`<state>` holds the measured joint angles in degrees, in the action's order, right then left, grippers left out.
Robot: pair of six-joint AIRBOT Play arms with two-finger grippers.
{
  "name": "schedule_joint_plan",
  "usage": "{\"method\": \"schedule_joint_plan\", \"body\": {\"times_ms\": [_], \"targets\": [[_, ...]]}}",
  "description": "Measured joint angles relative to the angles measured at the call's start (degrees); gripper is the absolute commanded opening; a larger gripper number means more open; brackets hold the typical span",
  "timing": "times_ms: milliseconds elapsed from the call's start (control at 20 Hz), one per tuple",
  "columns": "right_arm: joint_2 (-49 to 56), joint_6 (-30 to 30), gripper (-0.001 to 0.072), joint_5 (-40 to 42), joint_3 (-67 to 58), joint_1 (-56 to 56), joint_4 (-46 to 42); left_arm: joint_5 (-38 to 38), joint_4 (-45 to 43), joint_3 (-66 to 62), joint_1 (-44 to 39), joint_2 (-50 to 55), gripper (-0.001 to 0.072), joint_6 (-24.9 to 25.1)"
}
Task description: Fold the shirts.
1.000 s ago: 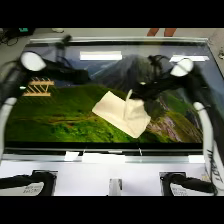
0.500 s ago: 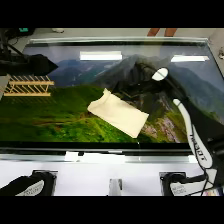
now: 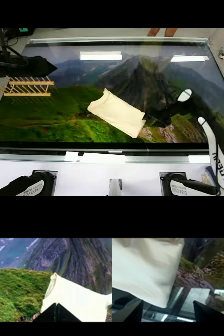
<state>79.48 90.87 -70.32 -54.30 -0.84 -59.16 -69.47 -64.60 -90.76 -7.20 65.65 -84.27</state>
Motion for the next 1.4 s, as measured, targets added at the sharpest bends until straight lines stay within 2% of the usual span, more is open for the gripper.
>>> {"method": "schedule_joint_plan", "body": {"times_ms": [100,150,200,250,300,500,700,900,1150,1400], "targets": [[0.5,-0.6,0.0659,4.3,3.2,1.3,2.9,0.1,0.1,0.0,0.0,0.0,0.0028,-0.1],[1.1,-0.8,0.0624,6.3,4.2,2.1,4.4,0.0,0.2,0.0,0.0,0.0,0.0028,-0.2],[2.0,-1.0,0.0427,8.0,5.0,3.1,6.5,0.0,0.5,0.0,0.0,0.0,0.0028,-0.3],[2.8,-1.0,0.0140,9.6,5.4,4.0,8.5,0.0,0.9,0.0,0.0,0.0,0.0028,-0.4],[3.5,-1.0,0.0017,11.0,5.7,4.3,10.2,-0.1,1.2,0.0,0.0,0.0,0.0028,-0.4],[5.1,-2.5,0.0017,16.2,2.3,2.1,14.8,-0.2,2.4,0.0,0.0,0.0,0.0028,-0.5],[5.5,-3.4,0.0018,16.1,-8.5,-9.5,16.0,-1.4,2.9,0.0,0.0,0.0,0.0028,-0.5],[5.6,-2.9,0.0019,10.4,-18.5,-26.1,13.9,-2.9,3.1,0.0,0.0,0.0,0.0029,-0.5],[4.3,-2.4,0.0019,1.0,-23.0,-46.7,10.4,-3.5,5.2,0.0,0.0,0.0,0.0029,-1.2],[3.8,-0.9,0.0019,-8.0,-22.9,-60.8,-1.3,-3.6,6.9,0.0,-0.6,0.0,0.0029,-1.5]]}}
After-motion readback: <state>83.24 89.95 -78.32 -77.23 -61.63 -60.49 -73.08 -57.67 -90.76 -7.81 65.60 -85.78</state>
